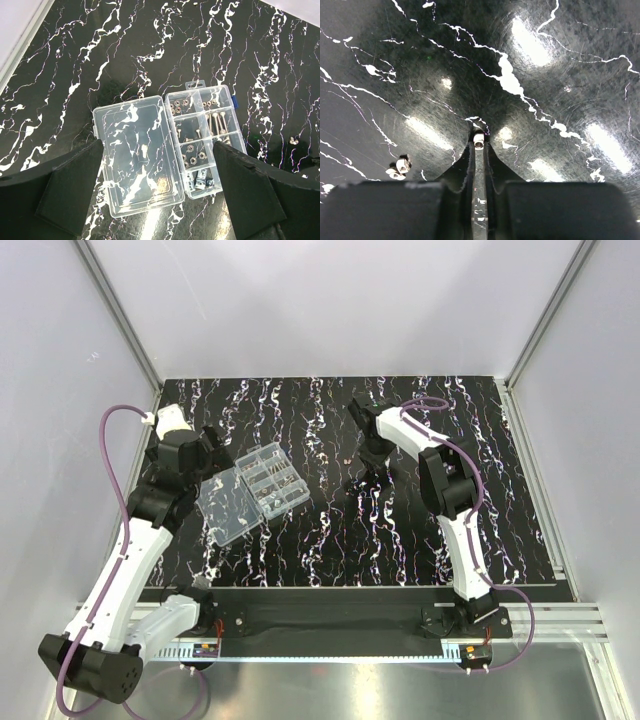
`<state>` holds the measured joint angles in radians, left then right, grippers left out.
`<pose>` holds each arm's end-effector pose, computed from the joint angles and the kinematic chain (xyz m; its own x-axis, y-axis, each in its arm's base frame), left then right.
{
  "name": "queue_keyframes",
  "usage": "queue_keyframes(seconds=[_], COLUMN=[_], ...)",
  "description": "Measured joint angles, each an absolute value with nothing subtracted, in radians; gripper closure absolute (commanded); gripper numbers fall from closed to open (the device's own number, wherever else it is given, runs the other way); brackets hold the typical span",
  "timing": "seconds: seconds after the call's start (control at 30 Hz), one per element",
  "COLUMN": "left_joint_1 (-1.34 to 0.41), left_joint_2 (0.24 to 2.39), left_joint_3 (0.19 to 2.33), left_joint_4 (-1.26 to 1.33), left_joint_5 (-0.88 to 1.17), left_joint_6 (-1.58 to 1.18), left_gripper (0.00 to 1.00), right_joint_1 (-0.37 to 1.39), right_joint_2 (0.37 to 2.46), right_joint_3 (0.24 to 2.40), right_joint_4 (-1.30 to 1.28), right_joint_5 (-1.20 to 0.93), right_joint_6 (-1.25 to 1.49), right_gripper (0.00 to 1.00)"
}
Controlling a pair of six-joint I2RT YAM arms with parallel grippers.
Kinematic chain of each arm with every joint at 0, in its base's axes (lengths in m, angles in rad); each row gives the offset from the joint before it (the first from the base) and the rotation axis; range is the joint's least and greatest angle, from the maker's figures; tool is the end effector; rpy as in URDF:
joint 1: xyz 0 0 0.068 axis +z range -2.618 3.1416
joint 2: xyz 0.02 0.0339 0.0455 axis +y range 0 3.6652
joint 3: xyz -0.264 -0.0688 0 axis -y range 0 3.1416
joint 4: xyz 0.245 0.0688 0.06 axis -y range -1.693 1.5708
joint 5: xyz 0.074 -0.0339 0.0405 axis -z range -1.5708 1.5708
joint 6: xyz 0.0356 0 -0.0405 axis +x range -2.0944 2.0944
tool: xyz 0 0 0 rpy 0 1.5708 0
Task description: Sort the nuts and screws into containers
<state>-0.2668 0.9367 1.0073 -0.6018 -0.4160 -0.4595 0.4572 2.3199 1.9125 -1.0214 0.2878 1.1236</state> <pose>0.1925 -0.0377 0.3493 -0.3959 -0.3124 -0.8636 -0.3018 0.9324 -0.1989 0.4206 0.1957 0.1578 -0.7333 0.6028 -0.3146 0.6335 0.7738 0.0061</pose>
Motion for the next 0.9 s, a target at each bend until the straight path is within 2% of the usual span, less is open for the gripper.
queue_keyframes(seconds=[0.1, 0.43, 0.67, 0.9], left_joint_1=[-0.267, -0.267, -0.267, -0.267], left_joint_2=[0.937, 0.938, 0.938, 0.938], left_joint_3=[1.007, 1.007, 1.007, 1.007], left_joint_4=[-0.602, -0.602, -0.602, -0.602], left_joint_5=[-0.417, -0.419, -0.418, -0.418], left_joint_6=[-0.459, -0.459, -0.459, -0.455], left_gripper=[0.01, 0.01, 0.01, 0.01], right_joint_1=[0.457, 0.492, 0.654, 0.812], right_joint_2=[2.318, 2.265, 2.115, 2.111], right_joint_3=[1.911, 1.878, 1.890, 1.903], right_joint_4=[-1.018, -1.000, -0.875, -0.749], right_joint_5=[0.288, 0.324, 0.216, 0.050], right_joint_6=[1.097, 0.839, 0.602, 0.455], right_gripper=[1.00, 1.00, 1.00, 1.00])
